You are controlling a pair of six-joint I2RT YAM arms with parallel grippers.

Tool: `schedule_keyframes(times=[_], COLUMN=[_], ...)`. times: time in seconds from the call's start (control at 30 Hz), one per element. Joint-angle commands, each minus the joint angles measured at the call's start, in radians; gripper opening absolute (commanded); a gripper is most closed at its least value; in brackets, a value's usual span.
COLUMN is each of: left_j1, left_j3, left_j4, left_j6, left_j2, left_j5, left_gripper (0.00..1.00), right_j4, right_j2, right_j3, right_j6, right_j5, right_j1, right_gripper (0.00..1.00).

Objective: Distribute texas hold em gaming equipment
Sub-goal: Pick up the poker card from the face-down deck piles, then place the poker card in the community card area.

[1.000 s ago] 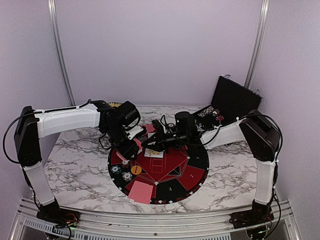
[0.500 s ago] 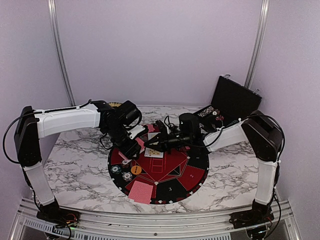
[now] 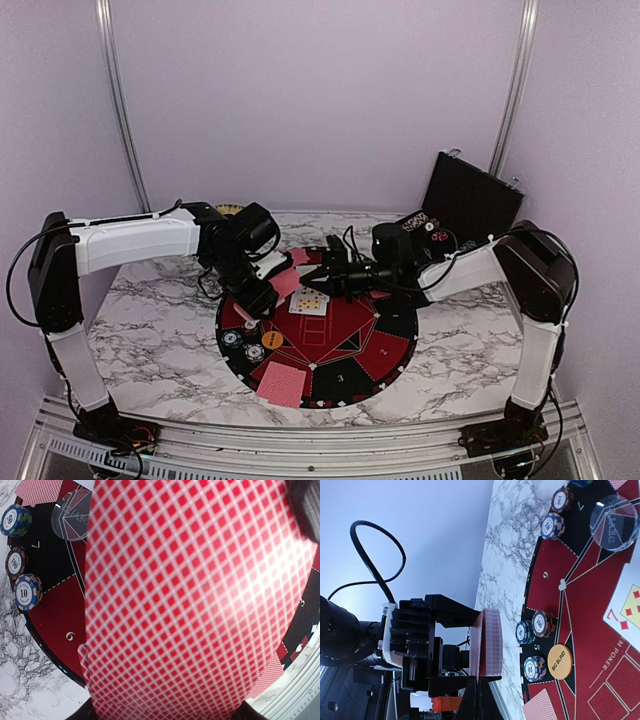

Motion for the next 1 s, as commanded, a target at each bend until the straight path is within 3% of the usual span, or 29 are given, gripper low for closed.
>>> schedule_keyframes(times=[0.0,0.63,0.97], left_j1=[0.009,0.051,0.062], left_j3=[-0.022,-0.079,-0.103], left_j4=[-0.024,0.016,0.025], left_j6=[-0.001,-0.031,-0.018], left_j2=[-0.033,-0.073,-0.093], left_j5=[-0.021,-0.029,-0.021], left_gripper=[0.24,0.25,0.25], right_j4=[0.019,0.221,0.299], right_j2=[-0.065,-0.181,-0.084], right_j3=[-0.038,-0.356,-0.351], right_j6=[0.001,0.138,0.197], right_j5=[0.037,0.352,0.514], right_j1=[-0.027,-0.033,0.053], right_gripper=[0.0,0.0,0.0])
